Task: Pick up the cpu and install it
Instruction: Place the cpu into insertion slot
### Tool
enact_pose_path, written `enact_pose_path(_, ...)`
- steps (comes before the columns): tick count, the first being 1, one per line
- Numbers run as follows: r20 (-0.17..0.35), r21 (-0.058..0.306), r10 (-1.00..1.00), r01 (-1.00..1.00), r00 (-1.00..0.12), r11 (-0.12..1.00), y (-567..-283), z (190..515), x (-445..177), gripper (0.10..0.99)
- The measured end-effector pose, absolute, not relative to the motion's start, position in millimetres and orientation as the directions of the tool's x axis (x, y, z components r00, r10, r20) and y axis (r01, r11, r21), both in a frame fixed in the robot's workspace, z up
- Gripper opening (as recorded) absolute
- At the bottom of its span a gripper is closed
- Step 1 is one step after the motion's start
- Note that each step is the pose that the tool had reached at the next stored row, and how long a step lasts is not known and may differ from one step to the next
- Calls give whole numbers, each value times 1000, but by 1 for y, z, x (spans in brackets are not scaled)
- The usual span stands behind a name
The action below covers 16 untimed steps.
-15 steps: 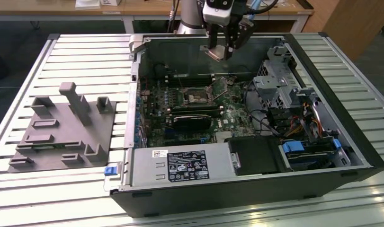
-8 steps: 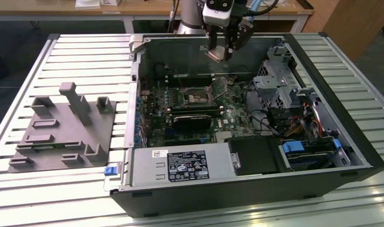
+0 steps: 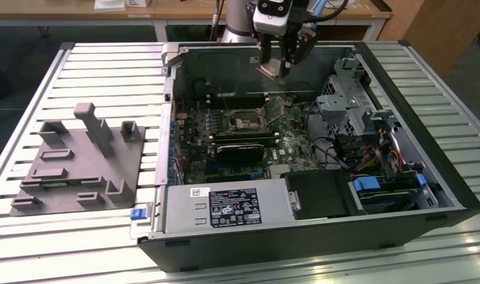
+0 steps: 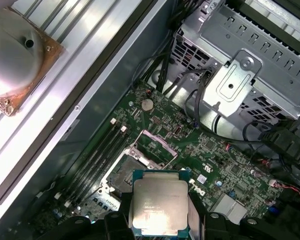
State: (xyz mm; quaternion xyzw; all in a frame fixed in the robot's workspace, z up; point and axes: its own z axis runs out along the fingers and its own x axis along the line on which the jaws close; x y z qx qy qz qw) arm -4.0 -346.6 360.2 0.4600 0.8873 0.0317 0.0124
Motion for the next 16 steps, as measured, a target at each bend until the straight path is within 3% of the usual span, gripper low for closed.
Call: enact_pose_path(16,7,67,817,816,-576,575,-347,354,-4,525)
